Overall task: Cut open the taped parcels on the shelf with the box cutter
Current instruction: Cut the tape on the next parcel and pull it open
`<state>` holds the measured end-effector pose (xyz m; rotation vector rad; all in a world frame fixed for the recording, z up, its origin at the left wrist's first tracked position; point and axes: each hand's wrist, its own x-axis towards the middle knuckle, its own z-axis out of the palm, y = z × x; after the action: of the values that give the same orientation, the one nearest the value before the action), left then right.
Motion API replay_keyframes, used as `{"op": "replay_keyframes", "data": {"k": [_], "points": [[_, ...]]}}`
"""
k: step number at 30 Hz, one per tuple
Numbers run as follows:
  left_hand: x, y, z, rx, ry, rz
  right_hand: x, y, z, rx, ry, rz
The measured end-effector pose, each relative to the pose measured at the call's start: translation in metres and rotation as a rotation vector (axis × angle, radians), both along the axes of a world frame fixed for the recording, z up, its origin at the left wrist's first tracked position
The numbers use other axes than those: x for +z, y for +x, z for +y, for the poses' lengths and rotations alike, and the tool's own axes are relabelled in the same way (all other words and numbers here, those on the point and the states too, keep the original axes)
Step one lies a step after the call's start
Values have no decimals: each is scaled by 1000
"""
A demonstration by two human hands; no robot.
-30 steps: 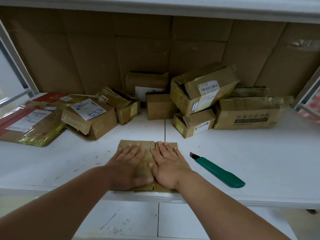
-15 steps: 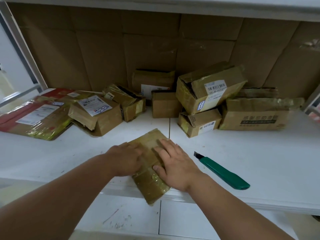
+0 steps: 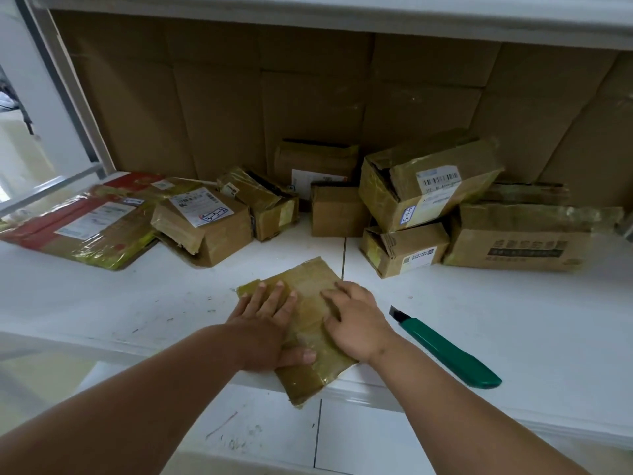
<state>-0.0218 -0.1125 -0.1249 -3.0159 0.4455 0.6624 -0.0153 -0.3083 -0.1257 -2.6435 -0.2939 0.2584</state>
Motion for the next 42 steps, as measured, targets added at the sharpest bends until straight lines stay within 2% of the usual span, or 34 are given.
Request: {"op": "replay_keyframes", "data": {"k": [2,5,7,11,13,19,21,24,26,27,30,33,37,40,42], "points": [[3,0,2,-8,-22,-2,3,-5,-3,-150,12,3],[7,1,3,-53,-40,-22,8,-7,-1,-193,-208,-48],[8,0,3,-88,-44,-26,14,-2,0,-223,-189,-6],[8,-4,10,-87,-108,-42,23,3,-8,-359,49,182],[4,-8,17,-20,-150,-66,23,3,-11,-388,148,157],[4,-18,43,194,-250,-164,26,-15,9,-376,619,153],[11,-18,59,285,-418,-174,30,-19,21,-367,742,134],[23,-18,90,455,-995,-61,40,-22,46,-347,874,69],[30,-19,115,479,-1260,83,46,-21,71,-326,973,61],[33,-20,128,480,-1331,116,49,-20,85,-312,1012,63],[45,-17,176,501,-1420,45,57,-13,135,-271,1049,57],[59,-15,229,572,-1429,-95,58,-5,188,-284,998,43],[71,-12,285,682,-1276,-321,53,-1,253,-260,888,115],[74,-2,310,703,-925,-537,52,5,291,-202,768,70],[76,10,318,658,-713,-616,55,16,309,-184,673,3]]}}
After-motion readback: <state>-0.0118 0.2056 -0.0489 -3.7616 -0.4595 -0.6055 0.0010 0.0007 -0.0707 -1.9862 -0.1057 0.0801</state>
